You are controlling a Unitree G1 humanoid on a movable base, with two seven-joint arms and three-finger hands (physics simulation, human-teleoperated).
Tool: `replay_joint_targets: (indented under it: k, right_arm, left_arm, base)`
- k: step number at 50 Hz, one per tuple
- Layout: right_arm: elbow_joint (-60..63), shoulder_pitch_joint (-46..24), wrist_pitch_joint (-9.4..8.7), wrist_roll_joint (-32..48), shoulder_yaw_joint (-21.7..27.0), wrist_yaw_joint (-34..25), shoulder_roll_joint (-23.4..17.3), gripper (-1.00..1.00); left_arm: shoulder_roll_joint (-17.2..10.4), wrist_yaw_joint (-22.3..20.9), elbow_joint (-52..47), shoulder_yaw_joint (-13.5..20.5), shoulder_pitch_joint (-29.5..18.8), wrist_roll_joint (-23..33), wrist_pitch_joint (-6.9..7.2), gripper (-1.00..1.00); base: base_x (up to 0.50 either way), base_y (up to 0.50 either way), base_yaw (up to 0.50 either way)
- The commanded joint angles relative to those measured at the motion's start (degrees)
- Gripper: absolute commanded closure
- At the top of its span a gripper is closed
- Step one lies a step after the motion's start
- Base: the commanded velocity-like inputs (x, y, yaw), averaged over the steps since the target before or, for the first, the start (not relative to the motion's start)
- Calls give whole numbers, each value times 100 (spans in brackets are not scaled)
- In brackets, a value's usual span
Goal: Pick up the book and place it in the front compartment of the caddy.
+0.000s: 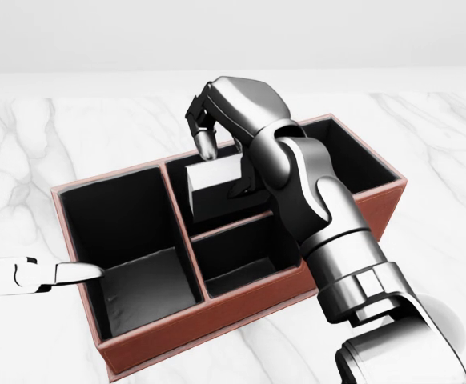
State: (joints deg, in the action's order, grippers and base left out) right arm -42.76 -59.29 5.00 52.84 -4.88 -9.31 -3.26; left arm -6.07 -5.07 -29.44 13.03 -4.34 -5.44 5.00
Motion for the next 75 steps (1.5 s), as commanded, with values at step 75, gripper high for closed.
replay_joint_targets:
  k: [75]
  right_arm:
    - [-2344, -1133, 0, 173, 8, 1478, 152, 100]
  left_arm:
    - [-41, 38, -20, 46, -55, -65, 0, -100]
  base:
    - [0, 0, 0]
